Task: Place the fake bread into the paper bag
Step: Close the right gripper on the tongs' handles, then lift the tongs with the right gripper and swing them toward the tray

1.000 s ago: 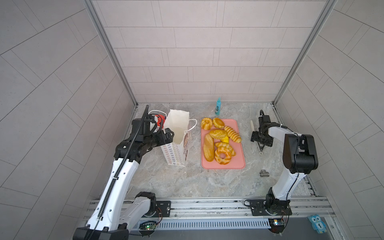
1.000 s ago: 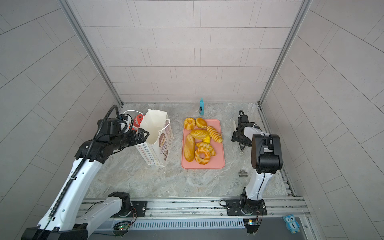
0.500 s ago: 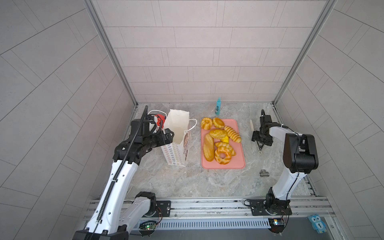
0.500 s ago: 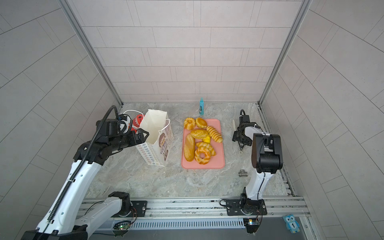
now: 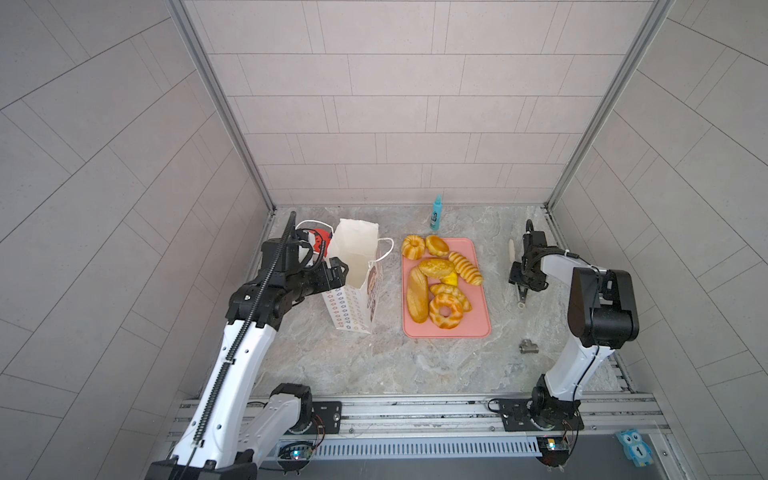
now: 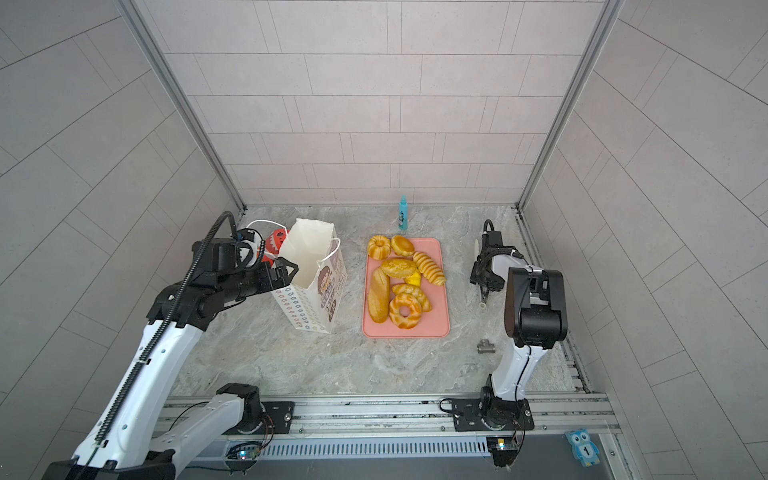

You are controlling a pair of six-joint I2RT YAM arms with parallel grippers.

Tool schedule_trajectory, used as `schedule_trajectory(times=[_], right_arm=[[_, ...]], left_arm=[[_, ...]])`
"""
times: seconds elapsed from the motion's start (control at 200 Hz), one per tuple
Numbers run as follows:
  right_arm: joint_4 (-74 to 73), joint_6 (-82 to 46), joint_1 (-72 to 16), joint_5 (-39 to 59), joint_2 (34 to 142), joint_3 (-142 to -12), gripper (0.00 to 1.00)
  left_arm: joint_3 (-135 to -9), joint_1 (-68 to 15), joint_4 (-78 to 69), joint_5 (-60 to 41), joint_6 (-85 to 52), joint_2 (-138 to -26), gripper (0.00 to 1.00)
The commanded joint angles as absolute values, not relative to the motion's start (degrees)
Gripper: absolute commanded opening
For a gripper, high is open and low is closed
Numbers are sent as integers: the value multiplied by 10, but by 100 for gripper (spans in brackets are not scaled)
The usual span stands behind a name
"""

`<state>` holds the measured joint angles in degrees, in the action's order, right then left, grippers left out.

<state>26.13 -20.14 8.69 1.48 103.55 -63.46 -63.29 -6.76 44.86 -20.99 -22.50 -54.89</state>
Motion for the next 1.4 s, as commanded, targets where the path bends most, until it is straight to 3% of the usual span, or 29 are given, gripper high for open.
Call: schedule_trajectory(times=[0.0, 0.811, 1.396], right_arm=[[291, -210, 89, 27, 992, -619, 54], [362, -204, 55, 111, 730, -634, 49], [440, -194, -123, 169, 689, -689, 50]], left_arm=[[-635, -64, 456, -207, -221, -543, 95], [-687, -60, 474, -175, -222, -553, 98], [-732, -56, 512, -134, -189, -581, 100]])
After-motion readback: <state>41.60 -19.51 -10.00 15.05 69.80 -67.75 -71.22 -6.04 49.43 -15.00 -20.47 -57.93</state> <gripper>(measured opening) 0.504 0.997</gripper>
